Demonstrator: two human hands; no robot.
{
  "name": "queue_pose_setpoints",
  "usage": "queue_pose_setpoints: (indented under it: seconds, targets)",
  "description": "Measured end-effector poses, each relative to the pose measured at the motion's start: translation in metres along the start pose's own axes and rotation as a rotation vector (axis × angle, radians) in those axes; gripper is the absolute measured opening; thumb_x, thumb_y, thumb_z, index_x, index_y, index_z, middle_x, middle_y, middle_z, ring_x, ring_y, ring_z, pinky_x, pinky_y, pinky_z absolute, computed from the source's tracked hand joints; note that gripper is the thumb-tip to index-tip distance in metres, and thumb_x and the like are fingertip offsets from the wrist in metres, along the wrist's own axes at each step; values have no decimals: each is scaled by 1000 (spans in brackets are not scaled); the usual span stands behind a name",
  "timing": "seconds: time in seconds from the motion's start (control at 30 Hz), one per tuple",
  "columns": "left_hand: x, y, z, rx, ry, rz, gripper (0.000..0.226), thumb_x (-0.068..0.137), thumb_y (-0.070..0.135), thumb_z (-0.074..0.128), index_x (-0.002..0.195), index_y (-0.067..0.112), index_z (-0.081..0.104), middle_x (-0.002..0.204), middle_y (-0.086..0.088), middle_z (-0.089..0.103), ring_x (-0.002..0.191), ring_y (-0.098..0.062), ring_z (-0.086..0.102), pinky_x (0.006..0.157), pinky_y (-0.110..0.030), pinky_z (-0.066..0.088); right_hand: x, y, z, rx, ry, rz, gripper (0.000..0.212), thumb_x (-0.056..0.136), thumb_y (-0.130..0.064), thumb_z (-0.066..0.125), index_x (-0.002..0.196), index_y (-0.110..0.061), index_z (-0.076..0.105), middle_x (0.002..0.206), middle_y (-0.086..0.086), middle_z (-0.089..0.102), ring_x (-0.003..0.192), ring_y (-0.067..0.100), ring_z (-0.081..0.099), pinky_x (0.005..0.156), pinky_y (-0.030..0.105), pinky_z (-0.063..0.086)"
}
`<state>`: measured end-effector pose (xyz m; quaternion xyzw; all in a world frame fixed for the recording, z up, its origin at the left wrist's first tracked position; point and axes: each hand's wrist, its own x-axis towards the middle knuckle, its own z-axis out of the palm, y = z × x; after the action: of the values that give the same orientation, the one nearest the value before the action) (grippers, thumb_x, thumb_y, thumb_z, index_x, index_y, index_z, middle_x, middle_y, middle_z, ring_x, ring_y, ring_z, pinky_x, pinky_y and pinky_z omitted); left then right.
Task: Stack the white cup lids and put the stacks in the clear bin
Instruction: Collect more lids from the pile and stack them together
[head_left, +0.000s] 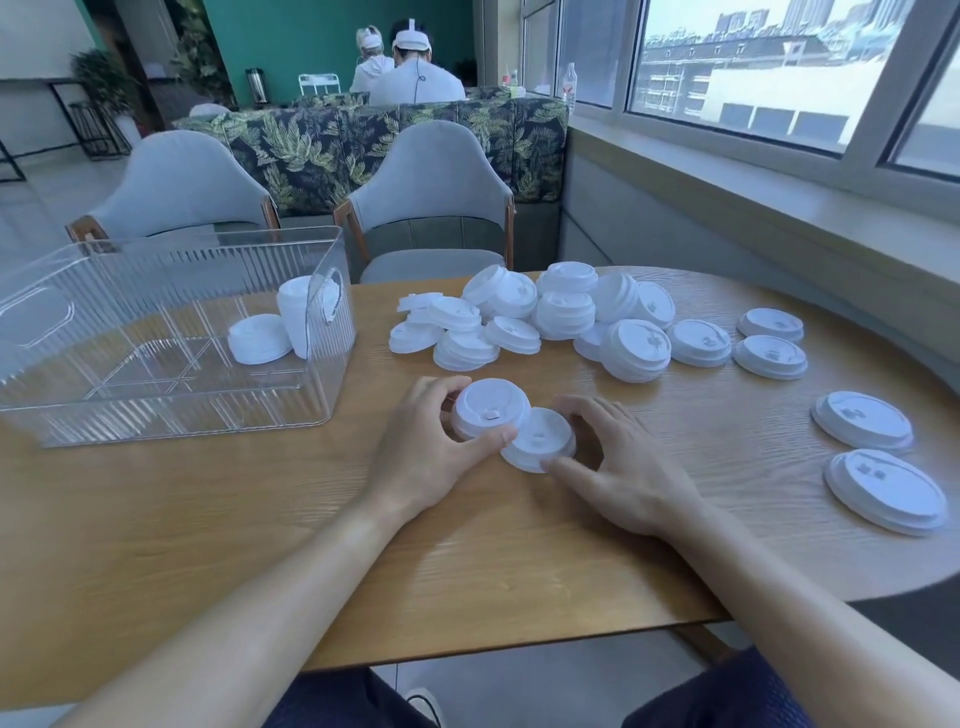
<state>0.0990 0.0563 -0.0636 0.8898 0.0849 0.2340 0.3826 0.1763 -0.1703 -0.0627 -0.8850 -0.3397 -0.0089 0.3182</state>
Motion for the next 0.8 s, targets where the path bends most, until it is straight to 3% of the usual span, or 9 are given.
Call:
queue_pose_setpoints:
  seconds: [0.2,0.37,0.53,0.7,0.8]
  targets:
    - [-3,22,19,-28,-13,79,79,66,75,77,129,29,61,121,24,58,114,3,56,97,-21,47,2,8,-3,341,125,95,46,93,-54,38,131,-36,57,129,-19,62,119,-6,54,105,35,43]
    - [-4,25,26,64,-96,125,70,68,69,78,124,29,63,118,22,58,113,2,53,104,-35,44,5,12,2,284,154,94,46,100,-55,33,130,-32,59,127,-20,63,120,0,55,106,36,43]
    - [-3,21,26,143,-118,134,64,71,65,81,123,31,63,115,24,56,111,1,46,105,-33,40,5,12,4,206,131,86,41,103,-51,40,131,-32,63,127,-23,63,124,2,51,108,37,41]
    - [-2,19,26,209,-124,130,64,70,74,74,120,37,62,110,28,56,110,0,47,103,-29,37,4,10,4,163,122,89,34,101,-45,52,131,-35,62,110,-34,55,120,-2,49,105,30,43]
    - [-2,19,26,212,-127,134,65,69,75,73,120,37,62,109,29,55,110,1,46,103,-28,36,4,10,5,120,117,51,30,100,-43,53,128,-35,64,118,-28,61,122,-2,47,105,31,43]
